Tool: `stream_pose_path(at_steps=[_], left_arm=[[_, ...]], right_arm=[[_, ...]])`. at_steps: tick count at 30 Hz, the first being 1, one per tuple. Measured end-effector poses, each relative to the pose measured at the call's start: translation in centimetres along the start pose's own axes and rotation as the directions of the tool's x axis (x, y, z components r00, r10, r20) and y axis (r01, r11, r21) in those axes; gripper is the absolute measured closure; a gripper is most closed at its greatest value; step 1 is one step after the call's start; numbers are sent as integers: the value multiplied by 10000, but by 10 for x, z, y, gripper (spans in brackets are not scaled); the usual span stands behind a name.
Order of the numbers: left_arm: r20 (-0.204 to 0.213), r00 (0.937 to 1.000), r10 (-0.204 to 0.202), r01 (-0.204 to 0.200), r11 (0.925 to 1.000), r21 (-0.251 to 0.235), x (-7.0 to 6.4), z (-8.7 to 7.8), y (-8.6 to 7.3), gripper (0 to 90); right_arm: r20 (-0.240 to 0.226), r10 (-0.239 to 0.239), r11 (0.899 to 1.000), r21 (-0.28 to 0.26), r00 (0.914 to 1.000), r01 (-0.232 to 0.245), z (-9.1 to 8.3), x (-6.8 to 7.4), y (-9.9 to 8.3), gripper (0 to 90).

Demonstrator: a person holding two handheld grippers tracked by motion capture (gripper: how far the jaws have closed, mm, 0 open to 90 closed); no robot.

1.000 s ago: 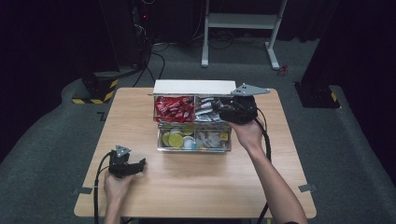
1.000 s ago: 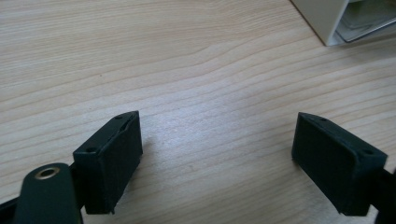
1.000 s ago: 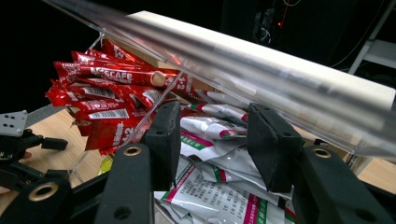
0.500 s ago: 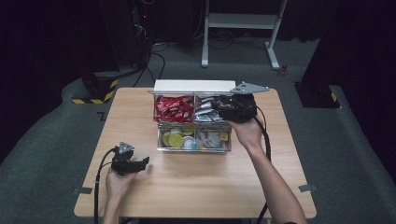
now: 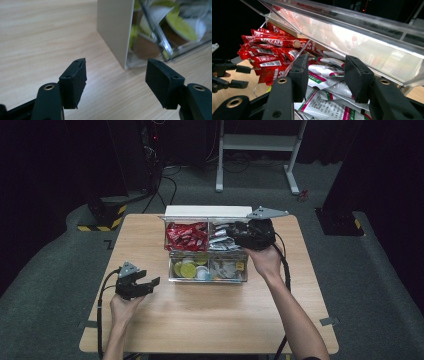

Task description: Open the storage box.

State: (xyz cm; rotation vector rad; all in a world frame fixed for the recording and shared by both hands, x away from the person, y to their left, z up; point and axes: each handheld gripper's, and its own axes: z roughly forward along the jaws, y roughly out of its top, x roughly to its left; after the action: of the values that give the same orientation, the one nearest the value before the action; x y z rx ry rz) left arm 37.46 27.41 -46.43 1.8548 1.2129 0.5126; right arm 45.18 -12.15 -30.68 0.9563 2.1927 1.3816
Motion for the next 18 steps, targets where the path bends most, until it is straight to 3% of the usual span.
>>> stream_pose_path(at_steps=[2, 3, 6, 14, 18], left_arm=[[111, 9999, -117, 118, 9999, -49, 1, -1, 2, 341], [576, 9972, -481, 499, 9983, -300, 3, -7, 9, 345], [759, 9959, -495, 544, 9965, -639, 3, -12, 14, 358], [776, 9967, 228, -138, 9932, -1157, -5, -30, 42, 415], [1124, 9934, 248, -96, 9909, -1341, -7, -35, 55, 448]], right_arm=[[11, 5, 10000, -20, 10000, -4, 0, 0, 0, 541], [30, 23, 10000, -10, 10000, -23, 0, 0, 0, 541], [7, 5, 10000, 93, 10000, -5, 0, 0, 1, 542], [-74, 29, 9999, 103, 10000, -29, 1, -1, 2, 549], [-74, 34, 9999, 102, 10000, -33, 1, -1, 2, 549]])
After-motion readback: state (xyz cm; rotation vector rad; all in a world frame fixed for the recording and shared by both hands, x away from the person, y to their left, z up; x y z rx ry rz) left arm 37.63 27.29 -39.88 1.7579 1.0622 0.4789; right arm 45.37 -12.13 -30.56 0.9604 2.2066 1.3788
